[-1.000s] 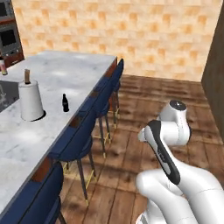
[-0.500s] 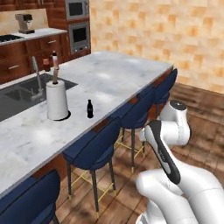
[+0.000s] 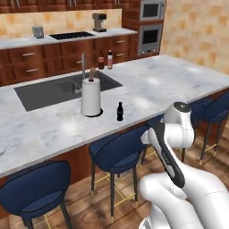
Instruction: Place the large bottle from the dining counter next to the other large bottle outside the sink, and place the small bottle from the dining counter next to the other small bottle inside the sink.
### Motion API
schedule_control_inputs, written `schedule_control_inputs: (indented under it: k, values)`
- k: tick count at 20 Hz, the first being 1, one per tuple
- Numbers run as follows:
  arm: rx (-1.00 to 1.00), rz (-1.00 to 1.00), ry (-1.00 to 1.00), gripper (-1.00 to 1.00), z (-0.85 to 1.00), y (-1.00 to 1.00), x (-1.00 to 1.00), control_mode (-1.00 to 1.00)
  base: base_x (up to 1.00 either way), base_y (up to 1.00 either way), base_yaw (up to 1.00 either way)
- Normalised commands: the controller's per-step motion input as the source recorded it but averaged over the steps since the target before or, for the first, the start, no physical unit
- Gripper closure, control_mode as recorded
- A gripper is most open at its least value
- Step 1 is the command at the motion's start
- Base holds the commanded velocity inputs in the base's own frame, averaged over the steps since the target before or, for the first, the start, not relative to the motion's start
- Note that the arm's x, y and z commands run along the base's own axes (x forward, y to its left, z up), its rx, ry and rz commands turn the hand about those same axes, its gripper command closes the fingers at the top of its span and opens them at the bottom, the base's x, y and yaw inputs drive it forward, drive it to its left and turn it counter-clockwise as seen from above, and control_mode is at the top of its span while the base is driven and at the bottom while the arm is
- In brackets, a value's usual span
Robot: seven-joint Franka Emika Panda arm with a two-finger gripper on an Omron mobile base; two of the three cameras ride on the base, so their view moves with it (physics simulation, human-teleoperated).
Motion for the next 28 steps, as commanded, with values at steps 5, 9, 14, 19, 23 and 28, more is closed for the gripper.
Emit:
schedule_control_inputs:
  k: [5, 9, 14, 19, 23, 28]
  values:
    - [0.00, 0.00, 0.00, -1.00, 0.00, 0.00, 0.00, 1.00, 0.17, -0.19, 0.44]
    - [0.00, 0.00, 0.00, -1.00, 0.00, 0.00, 0.00, 1.00, 0.01, -0.10, 0.29]
    - [0.00, 0.00, 0.00, -1.00, 0.00, 0.00, 0.00, 1.00, 0.00, -0.17, 0.23]
    - [0.00, 0.00, 0.00, -1.00, 0.00, 0.00, 0.00, 1.00, 0.00, -0.49, 0.13]
    - [0.00, 0.00, 0.00, -1.00, 0.00, 0.00, 0.00, 1.00, 0.00, -0.69, 0.11]
    - [0.00, 0.00, 0.00, -1.00, 0.00, 0.00, 0.00, 1.00, 0.12, -0.56, 0.16]
